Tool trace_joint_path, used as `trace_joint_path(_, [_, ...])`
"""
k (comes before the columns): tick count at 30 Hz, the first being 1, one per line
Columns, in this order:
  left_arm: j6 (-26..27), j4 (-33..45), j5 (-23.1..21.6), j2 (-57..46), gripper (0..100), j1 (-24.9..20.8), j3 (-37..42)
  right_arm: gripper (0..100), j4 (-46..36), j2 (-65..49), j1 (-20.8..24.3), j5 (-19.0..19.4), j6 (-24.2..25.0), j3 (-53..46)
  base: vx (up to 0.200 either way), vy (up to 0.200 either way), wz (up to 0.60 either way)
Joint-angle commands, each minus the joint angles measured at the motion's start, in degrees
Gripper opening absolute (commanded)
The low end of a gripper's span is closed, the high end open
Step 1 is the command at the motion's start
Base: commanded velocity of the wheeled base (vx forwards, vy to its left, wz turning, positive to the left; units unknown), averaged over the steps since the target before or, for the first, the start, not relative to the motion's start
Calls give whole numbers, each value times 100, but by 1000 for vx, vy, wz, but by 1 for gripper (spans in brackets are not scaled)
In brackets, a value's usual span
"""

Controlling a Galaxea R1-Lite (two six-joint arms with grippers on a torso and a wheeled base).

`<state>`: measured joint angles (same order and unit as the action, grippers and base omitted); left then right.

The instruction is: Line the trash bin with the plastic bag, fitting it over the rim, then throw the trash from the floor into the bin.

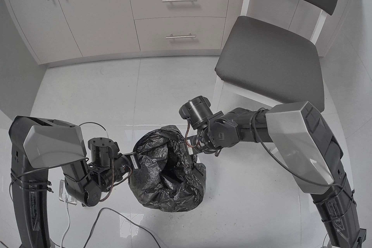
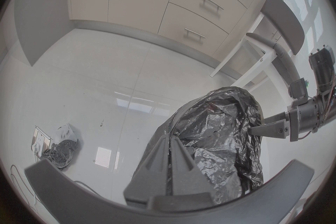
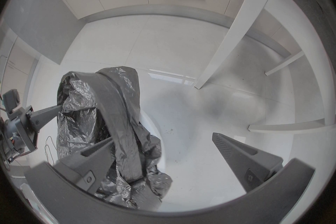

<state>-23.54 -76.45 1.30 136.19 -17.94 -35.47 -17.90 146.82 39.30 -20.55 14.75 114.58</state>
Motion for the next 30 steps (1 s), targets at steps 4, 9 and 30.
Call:
trace_joint_path(4, [7, -2, 1, -225, 0, -42, 85, 100, -12, -110, -10, -300, -174, 1, 0, 0, 0])
trace_joint_path(9, [16, -2, -7, -154, 0, -69, 67, 100, 23, -49, -81, -362, -271, 1, 0, 0, 0])
trace_joint_path(30, [16, -11, -7, 65, 0, -42, -3, 100, -434, 1261, -503, -362, -658, 1, 0, 0, 0])
